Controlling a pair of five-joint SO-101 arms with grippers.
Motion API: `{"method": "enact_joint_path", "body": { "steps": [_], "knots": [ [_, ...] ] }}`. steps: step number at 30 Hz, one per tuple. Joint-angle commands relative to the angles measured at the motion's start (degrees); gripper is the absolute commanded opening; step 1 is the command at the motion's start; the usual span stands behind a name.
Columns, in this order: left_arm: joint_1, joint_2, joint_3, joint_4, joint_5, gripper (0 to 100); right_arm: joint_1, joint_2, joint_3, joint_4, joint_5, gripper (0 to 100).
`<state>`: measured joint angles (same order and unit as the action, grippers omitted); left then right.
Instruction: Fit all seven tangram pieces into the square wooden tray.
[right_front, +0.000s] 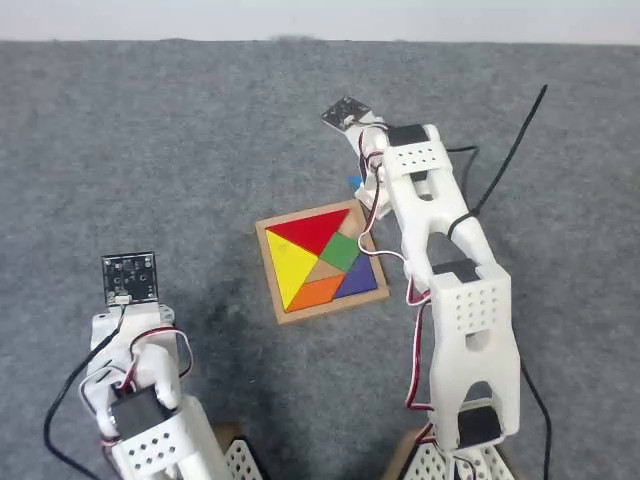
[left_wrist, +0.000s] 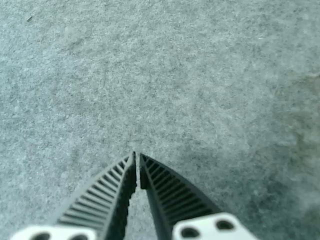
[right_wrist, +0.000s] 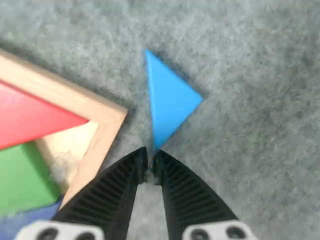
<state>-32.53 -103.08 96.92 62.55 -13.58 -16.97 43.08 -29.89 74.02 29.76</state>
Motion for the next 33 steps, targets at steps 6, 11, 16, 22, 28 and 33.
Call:
{"method": "enact_joint_path", "body": {
  "steps": [6, 11, 16, 22, 28, 33],
  "knots": [
    [0.0, -0.9, -0.5, 0.2, -0.6, 2, -1.4, -5.8, -2.1, -4.2, -0.9, 28.1],
    [0.0, -0.9, -0.5, 0.2, -0.6, 2, -4.0, -1.4, -2.2, -15.1, -2.9, 30.3],
    [0.0, -0.9, -0.5, 0.2, -0.6, 2, -3.8, 0.3, -2.3, -23.1, -18.7, 16.5],
    [0.0, -0.9, -0.5, 0.2, -0.6, 2, -3.6, 2.5, -2.1, -22.1, -24.8, 13.6],
    [0.0, -0.9, -0.5, 0.2, -0.6, 2, -1.5, 2.9, -2.1, -11.9, -18.2, 13.6],
    [0.0, -0.9, -0.5, 0.2, -0.6, 2, 2.1, 1.5, -1.9, -7.4, -15.9, 9.8]
  ]
}}
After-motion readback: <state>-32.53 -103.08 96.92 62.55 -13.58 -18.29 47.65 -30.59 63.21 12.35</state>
